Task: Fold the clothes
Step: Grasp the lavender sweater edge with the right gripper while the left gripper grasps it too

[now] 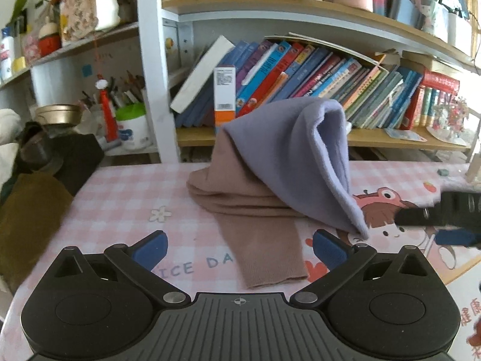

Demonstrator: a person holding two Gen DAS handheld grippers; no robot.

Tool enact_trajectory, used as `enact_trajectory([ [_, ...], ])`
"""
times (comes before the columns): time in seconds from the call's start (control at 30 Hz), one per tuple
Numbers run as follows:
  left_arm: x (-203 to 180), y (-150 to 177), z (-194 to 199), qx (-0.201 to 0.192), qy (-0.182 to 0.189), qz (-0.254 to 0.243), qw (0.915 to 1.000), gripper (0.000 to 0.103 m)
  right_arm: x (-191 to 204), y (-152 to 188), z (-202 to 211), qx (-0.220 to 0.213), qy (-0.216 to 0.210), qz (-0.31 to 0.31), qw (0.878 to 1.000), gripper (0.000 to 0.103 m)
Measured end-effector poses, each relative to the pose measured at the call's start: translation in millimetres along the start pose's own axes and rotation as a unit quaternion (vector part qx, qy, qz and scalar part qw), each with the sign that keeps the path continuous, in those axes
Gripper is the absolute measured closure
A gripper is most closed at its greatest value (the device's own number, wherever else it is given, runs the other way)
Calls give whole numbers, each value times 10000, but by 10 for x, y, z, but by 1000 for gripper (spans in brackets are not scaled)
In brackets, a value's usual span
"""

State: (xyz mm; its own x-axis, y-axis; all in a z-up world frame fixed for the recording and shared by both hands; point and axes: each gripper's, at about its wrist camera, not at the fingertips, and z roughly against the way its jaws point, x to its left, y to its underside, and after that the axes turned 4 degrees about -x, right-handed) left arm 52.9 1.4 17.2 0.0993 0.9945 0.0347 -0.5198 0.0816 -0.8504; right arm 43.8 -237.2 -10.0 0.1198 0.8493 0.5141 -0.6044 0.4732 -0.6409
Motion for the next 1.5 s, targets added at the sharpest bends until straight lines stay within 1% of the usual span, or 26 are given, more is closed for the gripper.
enact_trajectory([
  [0.07, 5, 9, -14, 7, 2, -38, 10000, 0, -15, -98, -43, 31, -309, -391, 9988, 2],
  [0.13, 24, 26, -22, 31, 1, -33, 10000, 0, 18, -205, -114, 57, -592, -632, 9962, 2],
  [0.27, 107, 70, -26, 128, 69, 87, 9999, 0, 96, -427, -262, 101, -1158, -1068, 9875, 3],
  [0.33, 149, 89, -21, 161, 76, 146, 9997, 0, 210, -551, -361, 107, -1291, -1070, 9858, 3],
  [0.43, 213, 103, 37, 9, 4, 196, 9998, 0, 407, -700, -505, 55, -1357, -925, 9864, 3],
  [0.5, 249, 93, 69, -81, -38, 207, 9997, 0, 483, -808, -637, 49, -1516, -997, 9834, 3],
  [0.53, 264, 89, 81, -107, -53, 211, 9997, 0, 511, -860, -722, 64, -1577, -1102, 9813, 6],
  [0.57, 277, 85, 87, -109, -59, 215, 9997, 0, 516, -899, -802, 80, -1583, -1201, 9800, 11],
  [0.63, 290, 80, 105, -123, -37, 205, 9997, 0, 573, -957, -968, 192, -1253, -1197, 9847, 40],
  [0.67, 292, 78, 116, -139, -21, 190, 9997, 0, 612, -967, -1028, 287, -1033, -1060, 9886, 81],
  [0.7, 286, 74, 126, -161, -24, 160, 9997, 0, 655, -961, -1065, 394, -956, -888, 9907, 92],
  [0.8, 261, 63, 132, -205, -11, 101, 9997, 0, 739, -851, -955, 467, -1414, -588, 9871, 94],
  [0.93, 157, 42, 113, -224, 261, 116, 9993, 0, 705, -621, -662, 684, -1981, -773, 9747, 94],
  [1.03, -17, 13, 99, -235, 673, 45, 9974, 0, 688, -488, -418, 756, -2253, -752, 9685, 94],
  [1.13, -212, 10, 104, -248, 1113, -25, 9935, 0, 708, -404, -184, 782, -2456, -702, 9637, 94],
  [1.2, -335, 29, 121, -252, 1218, -120, 9922, 1, 697, -361, -45, 757, -2507, -643, 9630, 94],
  [1.23, -381, 44, 124, -226, 1196, -167, 9924, 2, 658, -339, 36, 729, -2531, -670, 9624, 94],
  [1.3, -432, 78, 126, -146, 1086, -220, 9937, 10, 562, -313, 159, 650, -2584, -804, 9605, 94],
  [1.37, -442, 121, 134, -79, 981, -182, 9950, 14, 443, -294, 298, 542, -2610, -964, 9590, 94],
  [1.43, -443, 161, 168, -68, 976, -152, 9951, 19, 316, -276, 389, 477, -2564, -1081, 9593, 94],
  [1.47, -454, 165, 180, -66, 949, -173, 9953, 31, 257, -259, 415, 485, -2538, -1125, 9595, 94],
  [1.5, -469, 169, 192, -62, 922, -196, 9955, 47, 203, -241, 434, 505, -2512, -1165, 9596, 94],
])
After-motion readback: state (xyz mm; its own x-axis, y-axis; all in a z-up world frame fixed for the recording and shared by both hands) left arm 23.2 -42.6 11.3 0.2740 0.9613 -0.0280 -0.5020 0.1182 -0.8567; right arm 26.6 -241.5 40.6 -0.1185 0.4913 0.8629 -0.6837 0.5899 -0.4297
